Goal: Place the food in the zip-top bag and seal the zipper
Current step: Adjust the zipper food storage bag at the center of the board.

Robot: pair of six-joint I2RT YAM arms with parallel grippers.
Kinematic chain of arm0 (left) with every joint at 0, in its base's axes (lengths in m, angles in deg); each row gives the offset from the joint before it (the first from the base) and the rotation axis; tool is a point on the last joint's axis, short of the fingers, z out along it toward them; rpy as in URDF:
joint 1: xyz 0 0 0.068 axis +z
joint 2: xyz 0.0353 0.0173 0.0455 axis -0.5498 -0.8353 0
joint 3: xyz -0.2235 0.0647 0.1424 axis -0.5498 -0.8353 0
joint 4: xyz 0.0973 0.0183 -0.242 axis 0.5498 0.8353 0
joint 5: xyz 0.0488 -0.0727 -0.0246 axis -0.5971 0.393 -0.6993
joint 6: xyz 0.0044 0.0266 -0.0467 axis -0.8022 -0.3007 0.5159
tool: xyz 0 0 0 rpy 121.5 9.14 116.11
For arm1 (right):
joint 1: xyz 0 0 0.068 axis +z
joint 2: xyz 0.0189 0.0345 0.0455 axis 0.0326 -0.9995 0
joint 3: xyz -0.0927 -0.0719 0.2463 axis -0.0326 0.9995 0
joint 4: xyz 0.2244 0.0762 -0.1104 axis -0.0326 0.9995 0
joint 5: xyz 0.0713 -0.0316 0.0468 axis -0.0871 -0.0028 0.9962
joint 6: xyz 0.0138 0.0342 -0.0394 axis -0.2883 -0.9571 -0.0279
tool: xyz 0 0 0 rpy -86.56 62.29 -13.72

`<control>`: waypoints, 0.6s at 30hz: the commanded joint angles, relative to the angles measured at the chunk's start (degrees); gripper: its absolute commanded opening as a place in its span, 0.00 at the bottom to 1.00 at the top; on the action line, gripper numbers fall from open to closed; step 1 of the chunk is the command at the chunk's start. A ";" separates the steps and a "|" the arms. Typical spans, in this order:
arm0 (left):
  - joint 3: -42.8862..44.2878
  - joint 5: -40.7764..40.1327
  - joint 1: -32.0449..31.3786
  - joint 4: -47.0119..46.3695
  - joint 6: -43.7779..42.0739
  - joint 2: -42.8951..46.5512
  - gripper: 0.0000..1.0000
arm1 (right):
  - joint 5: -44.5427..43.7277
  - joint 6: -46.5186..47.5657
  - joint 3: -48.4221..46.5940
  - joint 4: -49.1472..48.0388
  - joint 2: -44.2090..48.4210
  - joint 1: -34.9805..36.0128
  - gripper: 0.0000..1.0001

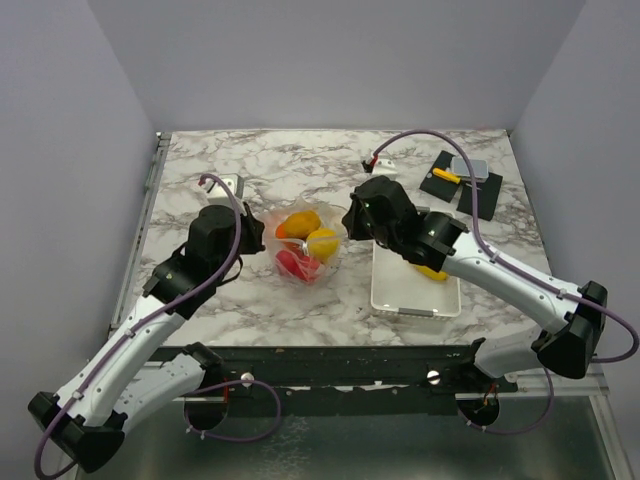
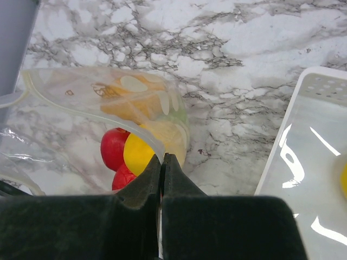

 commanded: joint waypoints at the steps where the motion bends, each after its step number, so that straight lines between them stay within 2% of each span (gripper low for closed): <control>1: -2.51 -1.16 0.03 0.24 -2.31 -2.10 0.00 | -0.49 -0.58 1.71 0.15 -1.33 -0.02 0.01; 9: -4.38 -0.56 0.03 -1.11 -3.50 -2.91 0.00 | 0.44 -0.54 1.69 0.45 -3.32 -0.02 0.02; 12: -5.72 -0.07 0.03 -1.72 -3.55 -2.88 0.00 | 0.69 -0.58 1.79 0.59 -3.73 -0.02 0.06; 18: -6.56 1.46 0.03 -1.73 -3.92 -2.58 0.00 | 1.77 -0.66 1.64 0.72 -3.30 -0.02 0.22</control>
